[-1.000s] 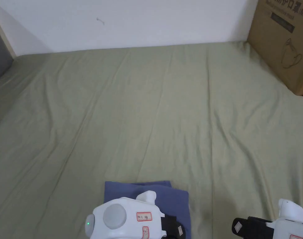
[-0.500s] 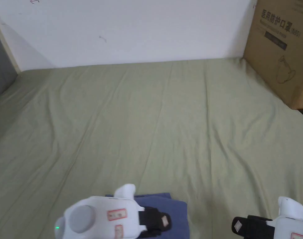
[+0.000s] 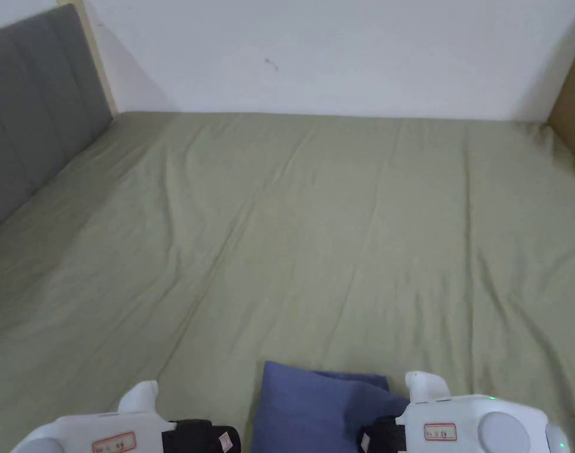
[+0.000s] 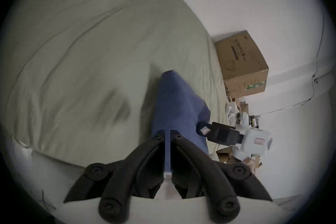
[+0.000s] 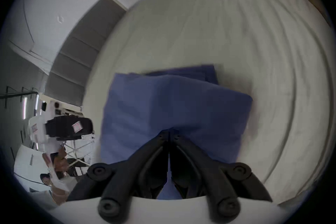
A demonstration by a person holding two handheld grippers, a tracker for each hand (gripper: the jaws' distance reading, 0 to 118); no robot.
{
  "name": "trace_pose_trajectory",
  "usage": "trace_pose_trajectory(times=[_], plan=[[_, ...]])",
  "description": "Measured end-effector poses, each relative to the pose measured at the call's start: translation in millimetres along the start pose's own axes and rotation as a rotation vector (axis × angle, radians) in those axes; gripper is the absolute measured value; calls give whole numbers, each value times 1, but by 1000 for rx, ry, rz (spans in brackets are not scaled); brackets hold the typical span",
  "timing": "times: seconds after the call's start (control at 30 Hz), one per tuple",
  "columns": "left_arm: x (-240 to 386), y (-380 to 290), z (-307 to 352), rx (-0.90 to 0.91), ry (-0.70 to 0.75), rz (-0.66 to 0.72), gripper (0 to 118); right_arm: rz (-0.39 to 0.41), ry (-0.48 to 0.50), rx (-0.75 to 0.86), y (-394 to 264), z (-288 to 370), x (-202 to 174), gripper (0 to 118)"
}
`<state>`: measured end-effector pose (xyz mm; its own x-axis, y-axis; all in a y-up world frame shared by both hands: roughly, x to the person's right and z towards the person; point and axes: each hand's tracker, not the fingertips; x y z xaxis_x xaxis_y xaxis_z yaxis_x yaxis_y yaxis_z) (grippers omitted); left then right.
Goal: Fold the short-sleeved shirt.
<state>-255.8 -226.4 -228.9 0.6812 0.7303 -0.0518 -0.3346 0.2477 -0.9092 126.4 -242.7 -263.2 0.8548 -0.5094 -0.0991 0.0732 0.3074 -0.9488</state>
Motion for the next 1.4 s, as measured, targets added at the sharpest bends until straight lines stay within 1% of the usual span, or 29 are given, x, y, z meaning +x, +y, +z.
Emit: trace_pose_trajectory(times=[0.07,0.1,0.13,0.17,0.23,0.27,0.3,0.37,0.4,0.43,0.53,0.57,0.63,0.7,0.73,0.77,0.8,0.83,0.87,0.9,0.97,1.0,1.03,1.1,1.17,1.23,1.33,1.37,1.4], plan=[[-13,-1,-2,-5,-11,11,20,-70,55,28,-3,24,6,1],[-19,0,-4,-14,-25,27,22,-57,47,31,-6,39,9,1],[-21,2,-8,-21,-38,39,23,-47,37,33,4,5,17,1],[-21,5,-12,-33,-36,43,24,-34,18,31,8,-8,24,1],[-19,13,-20,-39,-24,39,25,-22,14,21,5,-2,33,1],[-16,17,-24,-41,-14,16,28,-9,3,18,9,-9,15,1],[-14,22,-29,-42,-11,-12,37,4,-3,16,10,-11,10,1],[-23,35,-51,-55,-23,-42,101,9,-8,15,5,-7,18,1],[-24,38,-57,-89,-38,-41,118,7,-8,15,8,-10,5,0],[-26,44,-65,-121,-55,-28,115,3,-5,17,7,-8,5,1],[-26,46,-86,-138,-73,2,118,-35,14,23,0,-2,14,1],[-27,46,-91,-143,-110,-9,118,-42,18,24,6,-8,7,1],[-18,44,-99,-201,-189,-41,118,-46,21,25,4,-5,8,1],[-19,46,-104,-220,-225,-2,118,-42,19,24,7,-9,3,1],[-24,50,-107,-218,-271,28,110,-38,16,24,7,-8,2,1],[-27,52,-108,-222,-338,37,83,-36,13,24,6,-6,1,1],[-29,51,-112,-219,-286,23,40,-35,7,26,10,-10,1,1],[-31,50,-119,-225,-252,23,30,-33,-1,27,10,-8,0,1],[-34,48,-121,-247,-227,51,30,-33,-3,27,10,-8,1,1],[-39,47,-120,-259,-307,95,30,-38,1,25,10,-6,0,1],[-38,50,-113,-256,-347,135,30,-36,1,32,14,-3,-5,1],[-45,57,-109,-230,-306,62,30,-24,0,44,15,0,-9,1],[-46,61,-106,-234,-293,30,30,-18,-2,54,17,4,-12,1],[-47,73,-96,-246,-266,11,30,-20,21,79,23,8,-17,0],[-30,75,-77,-233,-240,-13,30,-23,34,97,28,13,-21,1],[-37,93,-52,-209,-185,-51,30,-8,31,115,33,17,-26,1],[-62,133,-8,-153,-50,-80,30,4,13,122,36,19,-30,1],[-72,146,11,-124,65,-81,30,5,9,120,36,16,-32,1],[-96,172,25,-115,138,-106,30,2,-1,115,36,14,-32,1]])
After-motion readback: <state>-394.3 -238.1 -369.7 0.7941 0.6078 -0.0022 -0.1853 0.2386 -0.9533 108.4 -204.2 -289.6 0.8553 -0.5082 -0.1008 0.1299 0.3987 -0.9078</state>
